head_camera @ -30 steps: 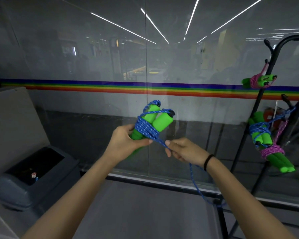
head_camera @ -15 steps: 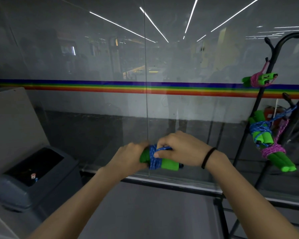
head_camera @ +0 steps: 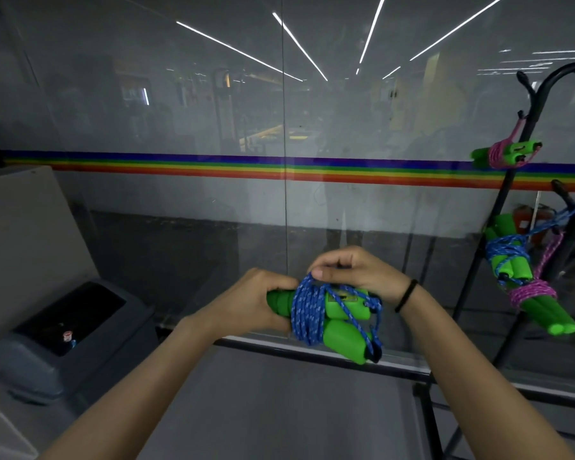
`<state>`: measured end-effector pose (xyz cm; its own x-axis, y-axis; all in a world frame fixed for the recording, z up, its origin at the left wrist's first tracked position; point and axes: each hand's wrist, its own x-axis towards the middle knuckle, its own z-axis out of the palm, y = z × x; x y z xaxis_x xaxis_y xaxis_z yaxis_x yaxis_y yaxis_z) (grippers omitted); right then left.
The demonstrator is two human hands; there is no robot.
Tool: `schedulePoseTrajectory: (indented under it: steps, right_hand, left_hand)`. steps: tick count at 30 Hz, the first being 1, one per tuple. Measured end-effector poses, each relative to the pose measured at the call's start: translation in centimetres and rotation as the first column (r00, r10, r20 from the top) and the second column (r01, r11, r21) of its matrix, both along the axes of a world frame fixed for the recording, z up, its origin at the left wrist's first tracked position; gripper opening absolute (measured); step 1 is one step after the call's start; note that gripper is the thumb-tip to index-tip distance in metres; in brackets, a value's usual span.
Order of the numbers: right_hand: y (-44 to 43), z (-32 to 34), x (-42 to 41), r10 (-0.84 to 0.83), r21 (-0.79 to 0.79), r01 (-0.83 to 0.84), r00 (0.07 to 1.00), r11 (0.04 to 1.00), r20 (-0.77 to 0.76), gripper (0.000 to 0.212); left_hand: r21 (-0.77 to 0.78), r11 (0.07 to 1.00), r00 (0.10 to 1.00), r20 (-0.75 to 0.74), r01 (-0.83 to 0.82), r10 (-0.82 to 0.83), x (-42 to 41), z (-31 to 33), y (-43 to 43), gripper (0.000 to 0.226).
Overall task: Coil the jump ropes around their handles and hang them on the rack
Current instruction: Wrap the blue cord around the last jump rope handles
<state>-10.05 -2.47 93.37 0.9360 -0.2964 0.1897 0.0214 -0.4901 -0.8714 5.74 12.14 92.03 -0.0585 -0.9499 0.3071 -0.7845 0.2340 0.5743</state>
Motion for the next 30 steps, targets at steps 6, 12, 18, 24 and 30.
schedulePoseTrajectory:
  steps: [6,12,18,24,30]
  right_hand:
    - [0.0,-1.5,0.8,0.005,-0.043,-0.005,1.000,0.999,-0.019,0.034]
    - [1.4,-2.4,1.1,-0.230,-0.005,0.230,0.972,0.973,-0.046,0.030]
    - [3.6,-1.7,1.1,-0.266,-0.401,0.179,0.948,0.898,-0.173,0.024]
    - [5.0,-0.7,1.2,-0.335,-0.657,0.215,0.940,0.723,-0.061,0.023]
    - [6.0,0.5,1.4,-0.400,-0.450,0.429,0.902,0.783,0.164,0.010]
  left_hand:
    - [-0.044,0.997,0.904,-0.426,-0.062,0.038,0.1,0.9,-0.3,0.046]
    - [0.015,0.940,0.787,-0.542,-0.340,0.293,1.2,1.1,-0.7,0.023]
    - [0.015,0.775,0.725,-0.342,-0.632,0.598,2.0,0.4,-1.1,0.065]
    - [-0.097,0.813,0.815,-0.161,-0.574,0.556,1.4,-0.8,-0.7,0.071]
    - [-0.079,0.891,0.879,-0.224,-0.447,0.421,-1.0,-1.7,-0.5,0.076]
